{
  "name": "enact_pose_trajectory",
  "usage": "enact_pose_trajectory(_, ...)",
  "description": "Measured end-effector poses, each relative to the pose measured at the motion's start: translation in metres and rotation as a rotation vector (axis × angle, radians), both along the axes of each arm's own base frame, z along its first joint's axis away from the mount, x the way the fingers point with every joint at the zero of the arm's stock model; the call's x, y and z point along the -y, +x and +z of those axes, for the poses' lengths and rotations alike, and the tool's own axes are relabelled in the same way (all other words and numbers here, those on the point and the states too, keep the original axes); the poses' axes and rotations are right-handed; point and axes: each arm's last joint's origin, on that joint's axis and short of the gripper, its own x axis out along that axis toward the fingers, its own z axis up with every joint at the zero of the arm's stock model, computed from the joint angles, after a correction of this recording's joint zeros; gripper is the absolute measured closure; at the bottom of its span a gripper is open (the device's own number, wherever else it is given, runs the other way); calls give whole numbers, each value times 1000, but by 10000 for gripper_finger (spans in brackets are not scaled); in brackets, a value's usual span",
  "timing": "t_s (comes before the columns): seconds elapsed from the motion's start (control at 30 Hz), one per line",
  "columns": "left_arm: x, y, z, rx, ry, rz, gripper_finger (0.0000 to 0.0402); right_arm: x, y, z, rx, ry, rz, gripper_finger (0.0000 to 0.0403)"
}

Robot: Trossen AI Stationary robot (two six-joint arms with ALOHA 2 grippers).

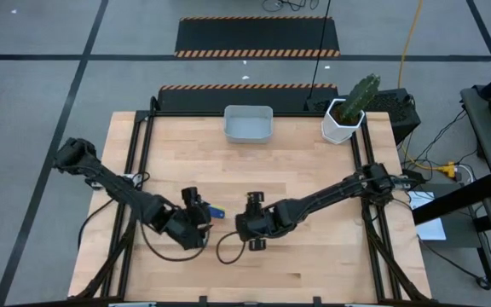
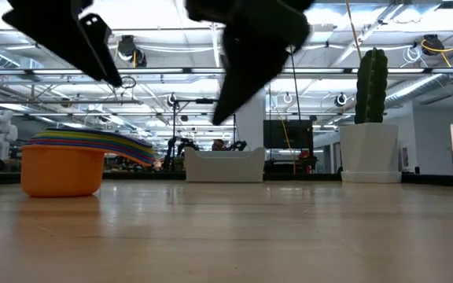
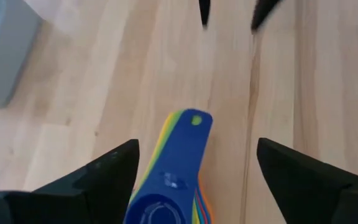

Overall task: Nest measuring cups in basket
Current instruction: Put the nested measuring cups into the gray bin

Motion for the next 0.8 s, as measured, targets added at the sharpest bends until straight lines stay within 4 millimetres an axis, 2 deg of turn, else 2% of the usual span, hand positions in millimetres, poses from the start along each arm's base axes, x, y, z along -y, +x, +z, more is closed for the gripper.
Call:
enact_pose_trajectory(0.13, -6, 13, -9, -32, -7, -26, 67, -1, -29, -2, 13, -4, -40, 211)
enact_pose_trajectory(0.4, -29, 44, -28, -91, -105, -95, 66, 6, -82, 0, 232, 118, -60, 211)
enact_pose_trajectory(0.53, -37, 51, -41, -158, -146, -113, 66, 14, -105, -6, 312, 164, -66, 211)
enact_pose_trajectory(0.67, -41, 55, -50, -198, -155, -104, 68, 20, -121, -12, 353, 190, -74, 211)
enact_pose_trajectory(0.8, -46, 57, -54, -215, -148, -90, 88, 22, -125, -18, 346, 192, -83, 211)
